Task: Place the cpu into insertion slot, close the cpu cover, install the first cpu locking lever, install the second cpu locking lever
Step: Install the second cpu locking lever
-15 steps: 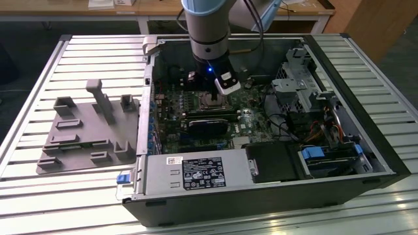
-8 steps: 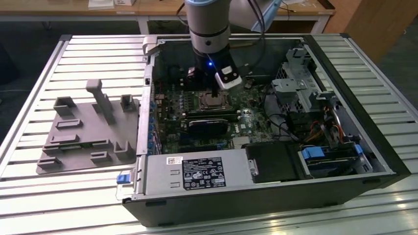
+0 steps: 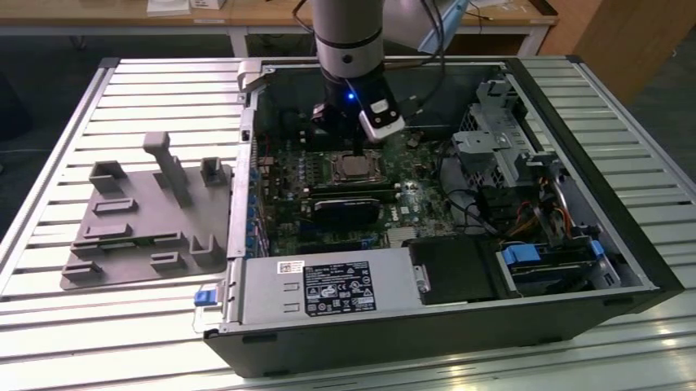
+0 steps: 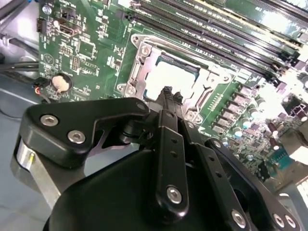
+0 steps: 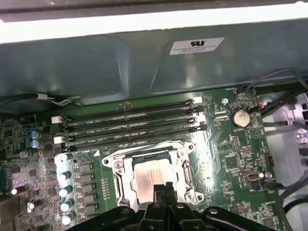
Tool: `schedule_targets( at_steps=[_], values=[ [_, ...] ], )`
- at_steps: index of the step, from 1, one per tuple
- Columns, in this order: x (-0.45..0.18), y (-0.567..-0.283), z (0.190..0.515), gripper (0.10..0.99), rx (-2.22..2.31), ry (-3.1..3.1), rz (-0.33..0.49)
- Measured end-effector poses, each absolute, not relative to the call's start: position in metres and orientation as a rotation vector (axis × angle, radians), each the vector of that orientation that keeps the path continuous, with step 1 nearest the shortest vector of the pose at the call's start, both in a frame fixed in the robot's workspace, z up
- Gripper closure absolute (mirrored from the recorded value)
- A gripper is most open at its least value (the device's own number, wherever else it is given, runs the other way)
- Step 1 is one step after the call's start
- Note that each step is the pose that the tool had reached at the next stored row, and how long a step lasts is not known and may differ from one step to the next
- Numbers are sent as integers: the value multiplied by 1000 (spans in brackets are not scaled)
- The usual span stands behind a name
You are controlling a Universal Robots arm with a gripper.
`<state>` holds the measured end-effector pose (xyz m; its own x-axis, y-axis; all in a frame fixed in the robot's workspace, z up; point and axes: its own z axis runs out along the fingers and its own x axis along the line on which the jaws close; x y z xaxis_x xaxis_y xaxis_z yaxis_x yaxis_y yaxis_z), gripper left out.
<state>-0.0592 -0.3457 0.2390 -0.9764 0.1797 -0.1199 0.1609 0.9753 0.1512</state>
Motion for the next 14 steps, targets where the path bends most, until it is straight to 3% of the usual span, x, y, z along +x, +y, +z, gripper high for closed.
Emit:
schedule_targets(
  at_steps=[6, 14],
  values=[
    [-59, -346, 241, 980, 256, 2990, 143],
    [-58, -343, 241, 980, 255, 2990, 111]
  ],
)
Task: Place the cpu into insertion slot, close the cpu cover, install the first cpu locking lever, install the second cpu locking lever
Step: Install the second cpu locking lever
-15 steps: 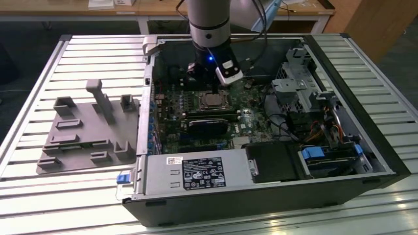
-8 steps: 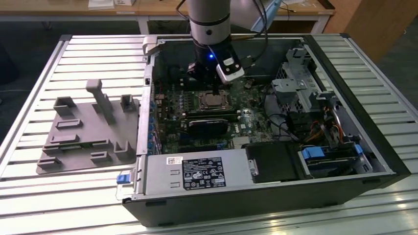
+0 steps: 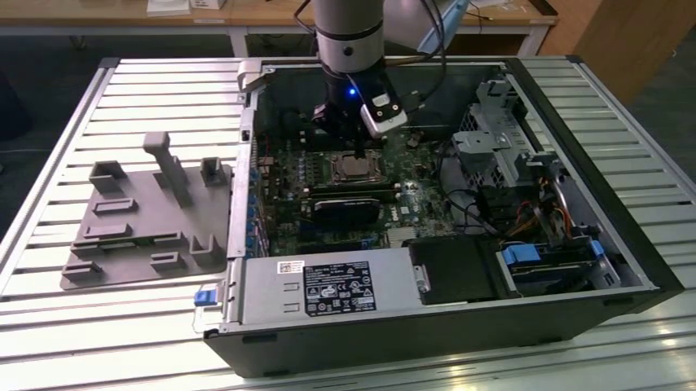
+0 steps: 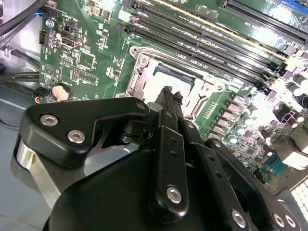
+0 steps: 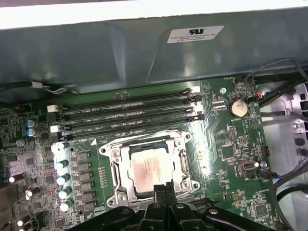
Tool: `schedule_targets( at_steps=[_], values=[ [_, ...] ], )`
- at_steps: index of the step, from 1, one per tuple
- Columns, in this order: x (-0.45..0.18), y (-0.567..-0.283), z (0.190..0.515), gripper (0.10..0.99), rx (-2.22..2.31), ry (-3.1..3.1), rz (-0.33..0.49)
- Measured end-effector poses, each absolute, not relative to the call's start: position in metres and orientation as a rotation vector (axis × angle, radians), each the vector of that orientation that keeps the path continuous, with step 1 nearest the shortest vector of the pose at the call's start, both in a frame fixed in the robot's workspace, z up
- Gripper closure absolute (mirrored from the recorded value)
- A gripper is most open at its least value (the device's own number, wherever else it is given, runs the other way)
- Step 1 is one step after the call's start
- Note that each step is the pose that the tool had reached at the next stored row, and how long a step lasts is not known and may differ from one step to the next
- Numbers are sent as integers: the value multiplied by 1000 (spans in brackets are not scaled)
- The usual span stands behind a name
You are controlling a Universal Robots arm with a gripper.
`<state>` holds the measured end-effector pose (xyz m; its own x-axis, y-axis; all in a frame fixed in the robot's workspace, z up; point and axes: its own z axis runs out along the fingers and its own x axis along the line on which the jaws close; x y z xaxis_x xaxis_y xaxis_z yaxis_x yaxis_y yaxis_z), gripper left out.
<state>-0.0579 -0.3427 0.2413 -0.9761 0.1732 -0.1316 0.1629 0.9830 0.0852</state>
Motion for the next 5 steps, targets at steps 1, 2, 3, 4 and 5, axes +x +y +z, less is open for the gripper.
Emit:
schedule_targets(
  at_steps=[1, 2, 3, 4, 5],
  values=[
    [-58, -343, 241, 980, 255, 2990, 111],
    [-58, -343, 241, 980, 255, 2990, 111],
    [-58, -343, 241, 980, 255, 2990, 111],
    [-58, -342, 241, 980, 255, 2990, 111],
    [-58, -342, 241, 980, 255, 2990, 110]
  ],
)
